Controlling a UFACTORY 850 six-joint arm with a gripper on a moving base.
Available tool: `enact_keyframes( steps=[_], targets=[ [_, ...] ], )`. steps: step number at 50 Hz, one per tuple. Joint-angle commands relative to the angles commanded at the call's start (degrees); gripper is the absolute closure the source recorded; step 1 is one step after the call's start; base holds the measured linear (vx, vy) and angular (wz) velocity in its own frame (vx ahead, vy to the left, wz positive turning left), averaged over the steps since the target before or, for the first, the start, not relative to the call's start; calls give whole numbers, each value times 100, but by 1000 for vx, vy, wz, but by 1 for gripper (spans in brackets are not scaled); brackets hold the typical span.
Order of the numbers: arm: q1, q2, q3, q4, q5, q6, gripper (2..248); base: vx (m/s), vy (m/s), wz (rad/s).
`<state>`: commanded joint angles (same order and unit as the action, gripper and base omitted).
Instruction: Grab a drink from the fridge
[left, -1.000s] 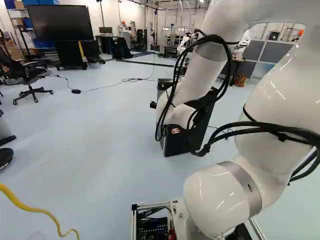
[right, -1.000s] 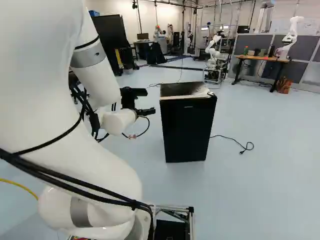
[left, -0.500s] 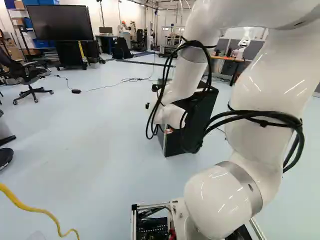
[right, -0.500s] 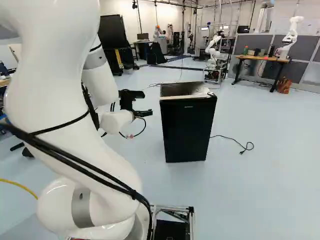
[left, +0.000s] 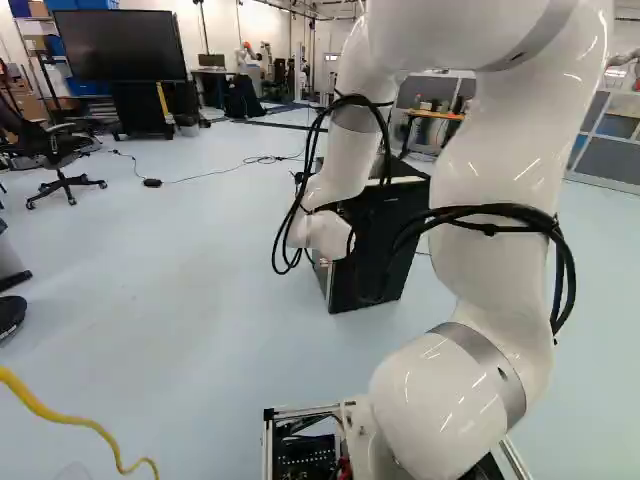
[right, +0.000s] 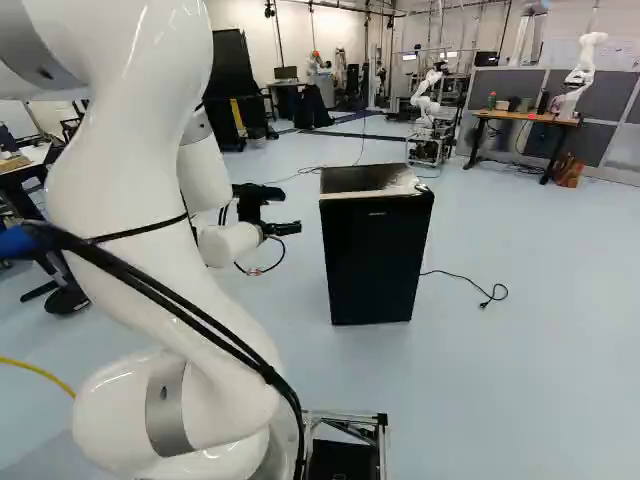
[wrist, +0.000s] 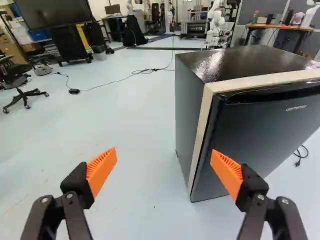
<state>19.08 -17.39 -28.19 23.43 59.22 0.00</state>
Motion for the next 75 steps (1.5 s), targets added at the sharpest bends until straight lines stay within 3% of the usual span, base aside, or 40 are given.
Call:
enact_keyframes(
  steps=[32, 46, 75],
  targets=[
    [462, -989, -711, 1355, 825, 0, 3, 0, 0, 0],
    [543, -1464, -1120, 1915, 1111, 0, 3, 0, 0, 0],
    [342, -1863, -1658, 2050, 1145, 0, 3, 0, 0, 0]
  ],
)
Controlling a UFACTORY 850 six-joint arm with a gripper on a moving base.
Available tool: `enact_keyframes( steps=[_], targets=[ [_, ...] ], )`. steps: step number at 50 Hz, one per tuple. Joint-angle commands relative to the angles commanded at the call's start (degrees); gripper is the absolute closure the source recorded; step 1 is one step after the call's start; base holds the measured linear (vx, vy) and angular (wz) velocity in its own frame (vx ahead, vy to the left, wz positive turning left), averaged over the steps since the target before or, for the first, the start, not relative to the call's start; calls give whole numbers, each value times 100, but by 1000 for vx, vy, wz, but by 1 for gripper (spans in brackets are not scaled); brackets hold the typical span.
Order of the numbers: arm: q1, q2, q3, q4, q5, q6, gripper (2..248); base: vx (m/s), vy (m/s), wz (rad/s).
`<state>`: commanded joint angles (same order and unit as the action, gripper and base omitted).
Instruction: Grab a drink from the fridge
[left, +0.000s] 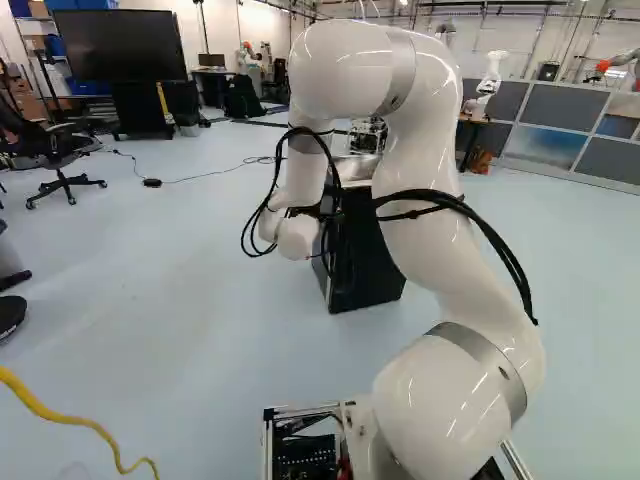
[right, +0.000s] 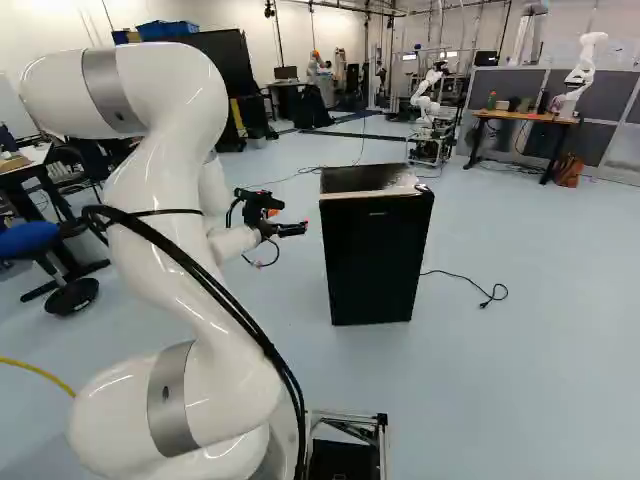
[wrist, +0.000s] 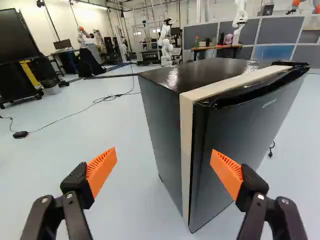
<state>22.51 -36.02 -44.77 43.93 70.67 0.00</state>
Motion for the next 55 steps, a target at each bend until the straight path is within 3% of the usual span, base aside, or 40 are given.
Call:
enact_keyframes(
  steps=[55],
  targets=[
    [-543, -232, -357, 0, 0, 0, 3, 0, 0, 0]
  ],
)
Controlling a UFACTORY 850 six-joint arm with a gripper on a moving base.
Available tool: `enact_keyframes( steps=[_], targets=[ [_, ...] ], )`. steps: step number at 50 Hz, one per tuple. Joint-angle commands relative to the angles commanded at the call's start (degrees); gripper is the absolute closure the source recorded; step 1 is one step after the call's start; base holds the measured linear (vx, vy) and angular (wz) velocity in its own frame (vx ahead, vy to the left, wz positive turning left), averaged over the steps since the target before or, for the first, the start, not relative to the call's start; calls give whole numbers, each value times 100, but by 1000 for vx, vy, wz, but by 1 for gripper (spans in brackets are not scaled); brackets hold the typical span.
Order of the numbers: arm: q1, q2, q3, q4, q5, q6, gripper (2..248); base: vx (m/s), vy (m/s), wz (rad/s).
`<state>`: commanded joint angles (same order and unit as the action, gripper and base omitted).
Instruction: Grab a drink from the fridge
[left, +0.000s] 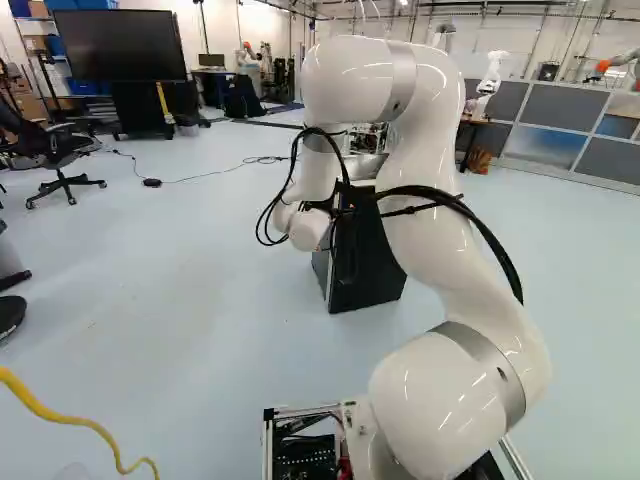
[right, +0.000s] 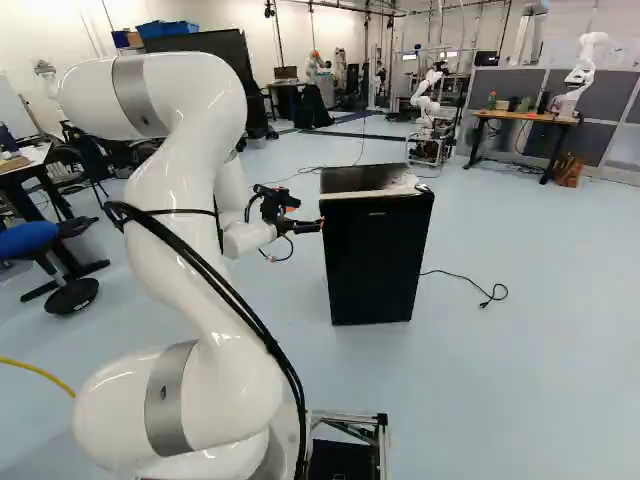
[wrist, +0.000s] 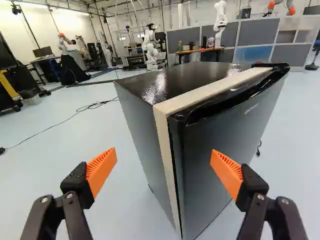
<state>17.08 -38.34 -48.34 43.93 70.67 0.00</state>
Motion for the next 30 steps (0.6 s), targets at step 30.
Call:
enact_keyframes(
  steps=[30],
  targets=[
    [65, -35, -54, 212, 0, 0, 3, 0, 0, 0]
  ],
)
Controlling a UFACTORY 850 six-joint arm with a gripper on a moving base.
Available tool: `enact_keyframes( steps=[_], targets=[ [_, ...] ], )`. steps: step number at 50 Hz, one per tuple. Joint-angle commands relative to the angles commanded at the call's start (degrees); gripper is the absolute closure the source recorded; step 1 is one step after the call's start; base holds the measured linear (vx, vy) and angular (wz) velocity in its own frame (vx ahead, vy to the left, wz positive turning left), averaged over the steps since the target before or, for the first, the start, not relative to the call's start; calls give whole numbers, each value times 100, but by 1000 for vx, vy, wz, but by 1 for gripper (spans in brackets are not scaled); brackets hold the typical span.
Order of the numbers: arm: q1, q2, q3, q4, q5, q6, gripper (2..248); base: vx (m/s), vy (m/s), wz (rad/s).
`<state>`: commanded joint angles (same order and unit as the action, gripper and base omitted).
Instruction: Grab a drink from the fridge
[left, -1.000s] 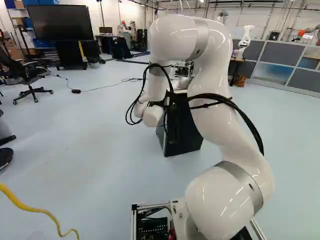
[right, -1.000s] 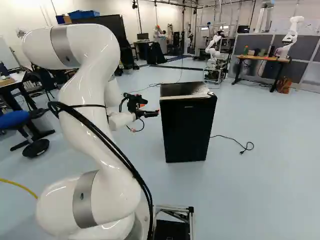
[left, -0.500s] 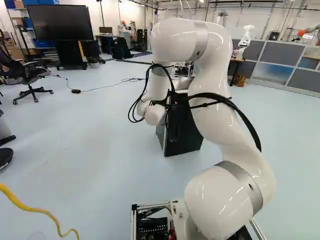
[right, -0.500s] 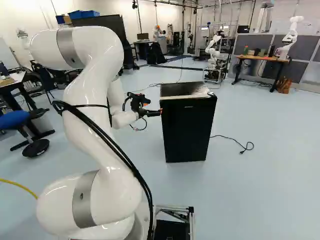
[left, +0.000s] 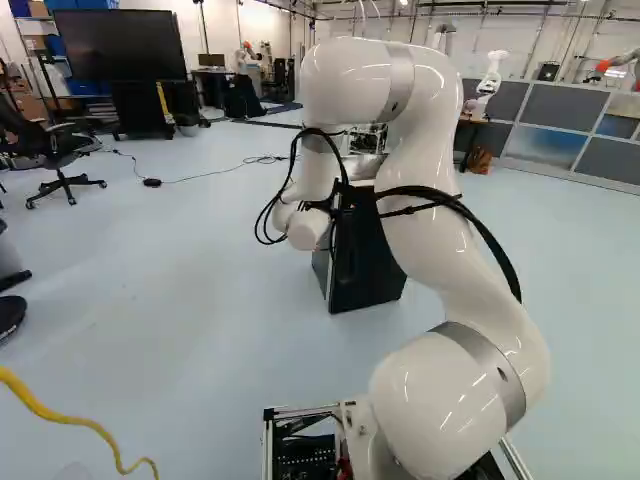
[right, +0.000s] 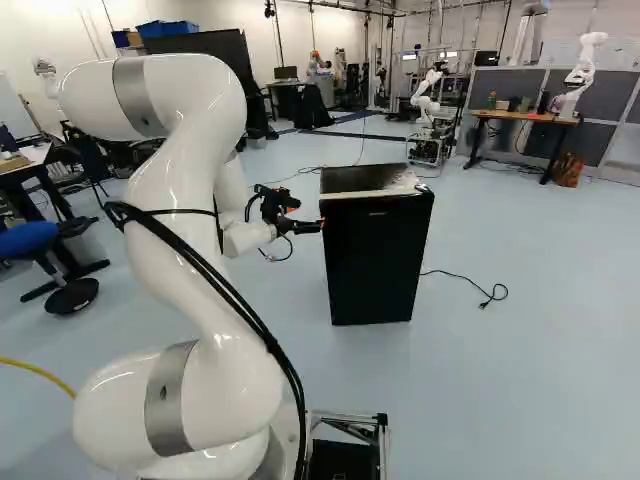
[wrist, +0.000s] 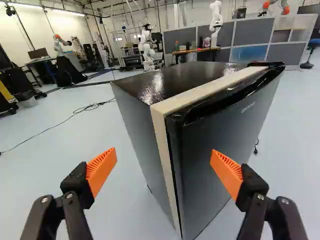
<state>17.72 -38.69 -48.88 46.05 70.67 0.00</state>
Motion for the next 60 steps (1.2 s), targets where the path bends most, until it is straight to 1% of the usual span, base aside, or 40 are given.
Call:
enact_keyframes(
  steps=[30, 60],
  targets=[
    [74, -244, -385, 396, 46, 0, 3, 0, 0, 0],
    [72, -268, -424, 899, 139, 0, 3, 0, 0, 0]
  ],
)
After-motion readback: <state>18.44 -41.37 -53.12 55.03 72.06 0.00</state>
